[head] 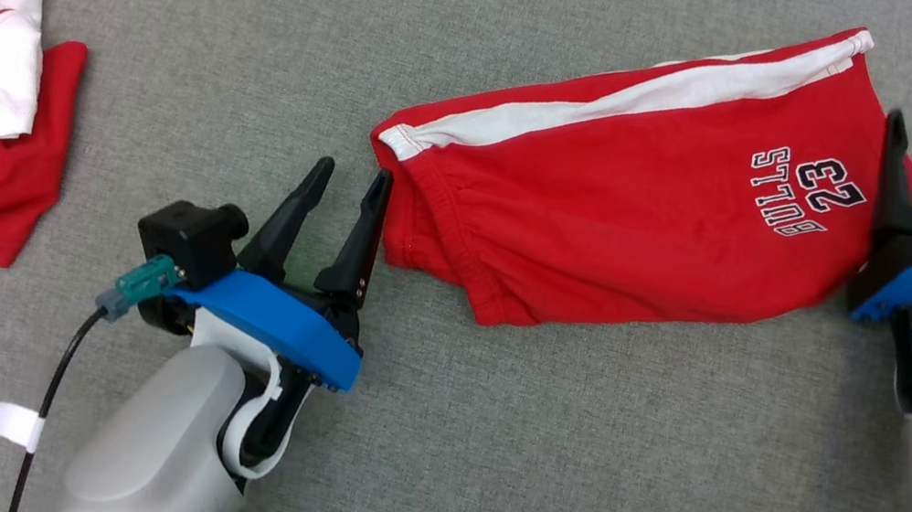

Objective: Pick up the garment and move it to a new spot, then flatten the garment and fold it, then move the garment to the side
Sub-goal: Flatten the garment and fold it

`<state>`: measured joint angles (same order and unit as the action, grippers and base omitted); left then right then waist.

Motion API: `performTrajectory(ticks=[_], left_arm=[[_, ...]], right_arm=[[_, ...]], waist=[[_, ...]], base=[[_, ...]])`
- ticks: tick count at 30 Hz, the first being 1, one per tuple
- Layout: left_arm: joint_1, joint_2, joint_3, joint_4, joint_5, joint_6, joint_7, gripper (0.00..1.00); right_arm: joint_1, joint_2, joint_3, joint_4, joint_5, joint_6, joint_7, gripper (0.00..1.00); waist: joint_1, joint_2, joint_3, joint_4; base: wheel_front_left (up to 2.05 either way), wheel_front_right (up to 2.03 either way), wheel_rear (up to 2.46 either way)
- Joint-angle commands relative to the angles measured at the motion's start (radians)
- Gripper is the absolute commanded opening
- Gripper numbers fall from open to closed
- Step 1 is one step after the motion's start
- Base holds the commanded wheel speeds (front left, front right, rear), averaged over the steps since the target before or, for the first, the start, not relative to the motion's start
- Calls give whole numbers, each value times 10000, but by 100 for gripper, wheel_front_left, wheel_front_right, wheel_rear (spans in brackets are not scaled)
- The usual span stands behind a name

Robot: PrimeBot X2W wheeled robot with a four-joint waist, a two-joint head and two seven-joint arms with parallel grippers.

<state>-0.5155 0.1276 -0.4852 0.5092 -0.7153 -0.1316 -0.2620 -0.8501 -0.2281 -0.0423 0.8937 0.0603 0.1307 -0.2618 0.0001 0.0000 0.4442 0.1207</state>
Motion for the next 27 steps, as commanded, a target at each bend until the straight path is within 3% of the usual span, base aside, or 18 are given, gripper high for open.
performTrajectory(ticks=[1, 5, 6, 7, 8, 16, 27], left_arm=[[127, -13, 118, -45, 112, 19, -45, 100], [378, -132, 326, -102, 423, 19, -44, 100], [447, -161, 385, -91, 467, 19, -45, 100], [491, -177, 445, -80, 501, 19, -45, 100], [544, -186, 494, -78, 555, 19, -45, 100], [1491, -229, 966, 78, 961, 19, -45, 100], [3327, -437, 1479, 123, 1441, 19, -46, 100]], right_arm=[[193, -28, -30, 305, -82, 0, -15, 100], [306, 146, 21, 1391, 2, 0, 549, 100], [386, 229, 68, 1656, 79, 0, 698, 63], [474, 323, 158, 1882, 141, 0, 837, 16], [558, 397, 218, 2053, 226, 2, 869, 0], [1383, 284, -405, 2486, 1297, -9, 149, 0], [3867, -84, -1125, 1521, 2244, -7, -15, 0]], waist=[[-1, 0, -32, 5], [-1, 0, -94, 50], [-1, 0, -129, 57], [-1, 0, -177, 59], [-1, 0, -233, 54], [-1, 0, -1222, -270], [-1, 0, -2891, -720]], base=[[0, 0, 0], [0, 0, 0], [0, 0, 0], [0, 0, 0], [0, 0, 0], [0, 0, 0], [0, 0, 0]])
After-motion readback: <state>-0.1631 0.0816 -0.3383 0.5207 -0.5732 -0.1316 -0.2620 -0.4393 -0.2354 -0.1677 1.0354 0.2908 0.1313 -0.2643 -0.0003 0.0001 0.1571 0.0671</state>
